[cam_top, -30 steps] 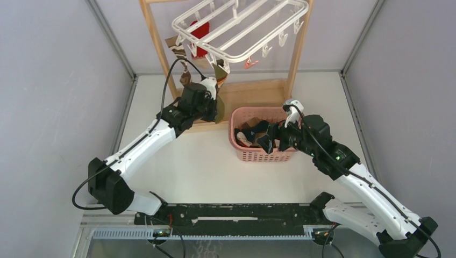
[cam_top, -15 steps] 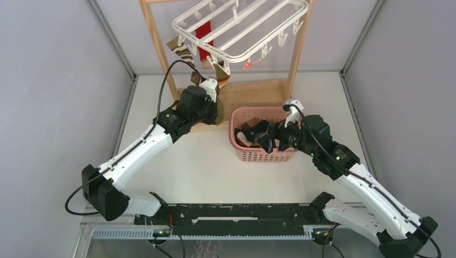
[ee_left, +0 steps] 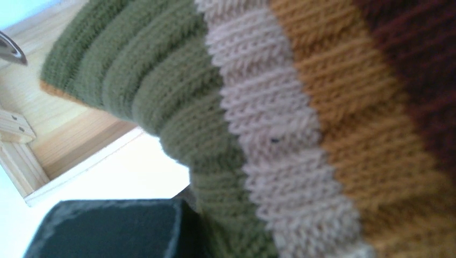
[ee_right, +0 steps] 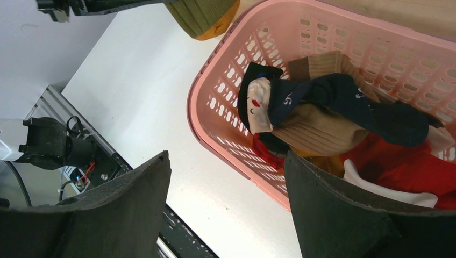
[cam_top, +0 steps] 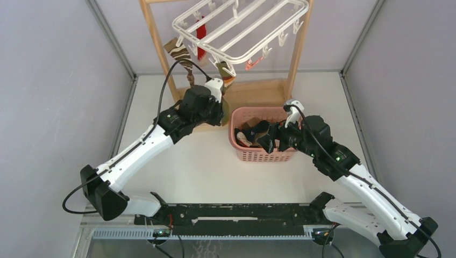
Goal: Remove the socks clipped to the hanger
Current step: Remove the sock from the hanger.
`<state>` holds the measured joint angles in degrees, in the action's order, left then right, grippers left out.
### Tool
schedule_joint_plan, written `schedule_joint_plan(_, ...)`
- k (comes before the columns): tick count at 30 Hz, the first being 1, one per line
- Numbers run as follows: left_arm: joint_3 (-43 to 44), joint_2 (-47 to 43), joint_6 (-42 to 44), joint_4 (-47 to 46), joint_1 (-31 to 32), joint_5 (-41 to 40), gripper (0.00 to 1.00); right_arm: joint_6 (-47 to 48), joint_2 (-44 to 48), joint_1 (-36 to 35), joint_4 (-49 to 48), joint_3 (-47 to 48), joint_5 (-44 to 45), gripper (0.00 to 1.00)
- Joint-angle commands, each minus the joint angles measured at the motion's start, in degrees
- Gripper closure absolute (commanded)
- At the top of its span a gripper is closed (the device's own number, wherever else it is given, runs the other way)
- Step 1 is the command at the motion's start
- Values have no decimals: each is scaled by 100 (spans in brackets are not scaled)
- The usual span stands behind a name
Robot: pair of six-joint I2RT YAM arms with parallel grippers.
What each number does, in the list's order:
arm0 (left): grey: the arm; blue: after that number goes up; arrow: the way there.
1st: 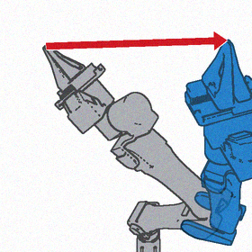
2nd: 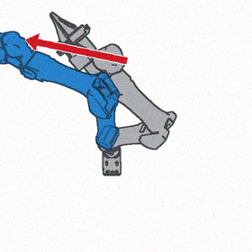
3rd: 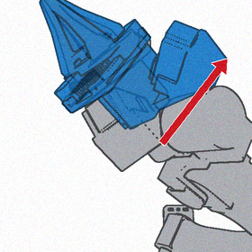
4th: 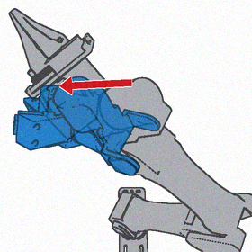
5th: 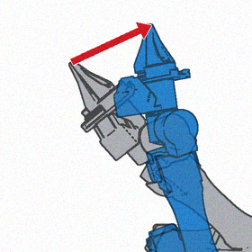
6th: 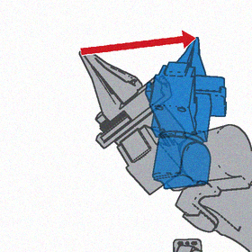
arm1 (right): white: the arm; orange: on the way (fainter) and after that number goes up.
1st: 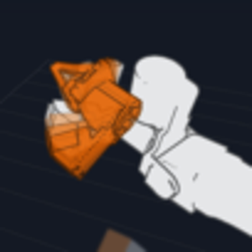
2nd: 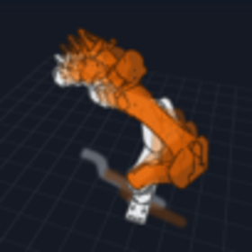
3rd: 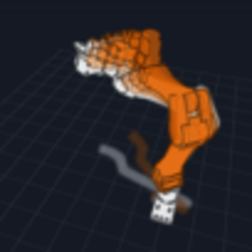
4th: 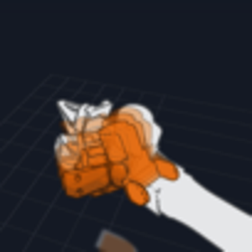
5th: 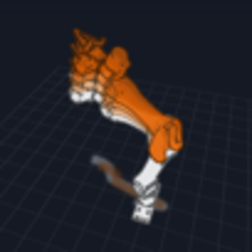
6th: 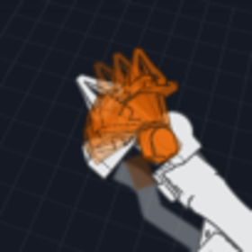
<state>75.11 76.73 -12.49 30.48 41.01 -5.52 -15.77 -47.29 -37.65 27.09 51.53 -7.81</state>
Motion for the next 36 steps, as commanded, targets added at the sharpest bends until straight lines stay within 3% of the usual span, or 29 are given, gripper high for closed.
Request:
schedule_joint_plan(1, 666, 86, -46, -66, 216, -81, 98, -58, 113, -67, -264, 24, 33, 17)
schedule_joint_plan(36, 2281, 1494, -182, 165, 926, 265, 98, 43, 230, 18, -554, -102, 309, 17)
